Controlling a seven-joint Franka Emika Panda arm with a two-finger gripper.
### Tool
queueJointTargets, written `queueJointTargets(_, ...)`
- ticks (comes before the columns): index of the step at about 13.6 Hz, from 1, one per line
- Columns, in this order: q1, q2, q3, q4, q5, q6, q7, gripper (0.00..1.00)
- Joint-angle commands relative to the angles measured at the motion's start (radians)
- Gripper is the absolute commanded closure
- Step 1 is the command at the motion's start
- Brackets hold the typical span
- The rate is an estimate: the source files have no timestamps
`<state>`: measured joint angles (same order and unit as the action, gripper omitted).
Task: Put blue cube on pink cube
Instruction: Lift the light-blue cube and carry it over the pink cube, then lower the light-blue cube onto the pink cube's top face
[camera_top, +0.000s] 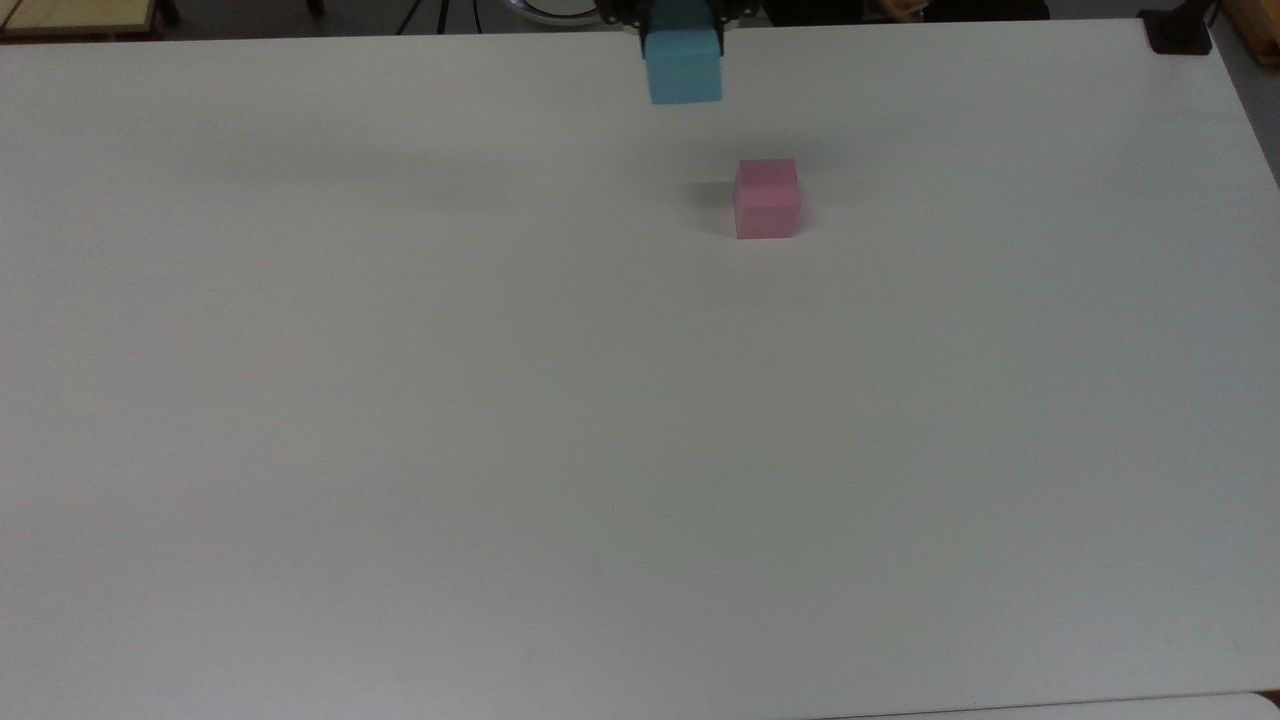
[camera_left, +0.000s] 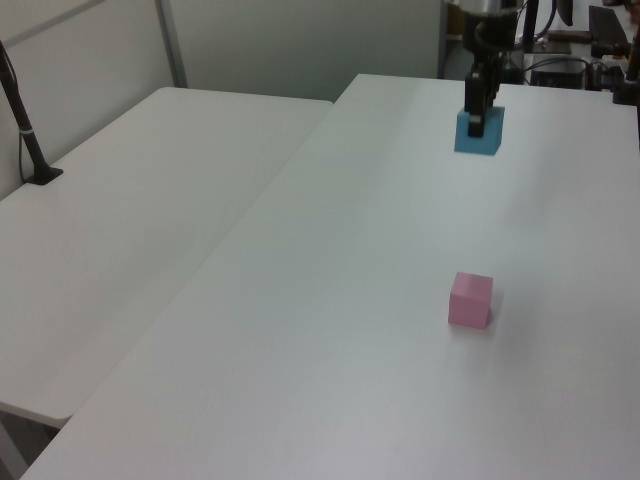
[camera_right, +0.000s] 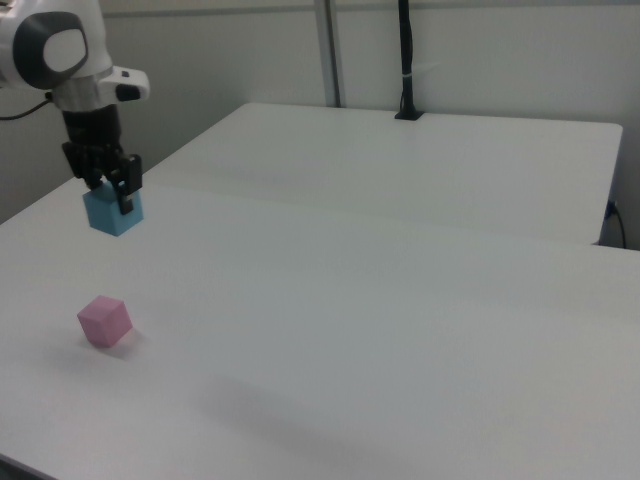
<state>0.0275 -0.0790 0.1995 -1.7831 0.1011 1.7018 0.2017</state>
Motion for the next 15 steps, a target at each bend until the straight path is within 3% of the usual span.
queueJointTargets(1,0.032,-0.008,0.05,-0.027,-0.012,-0.005,0.067,0.57)
queueJointTargets(5,0.046,-0.01,0.106,-0.111,-0.004,0.117,0.099,0.57)
queueJointTargets(8,0.081,0.014,0.112,-0.185,-0.006,0.26,0.146,0.57)
queueJointTargets(15,0.124,0.057,0.124,-0.288,-0.041,0.389,0.174,0.57)
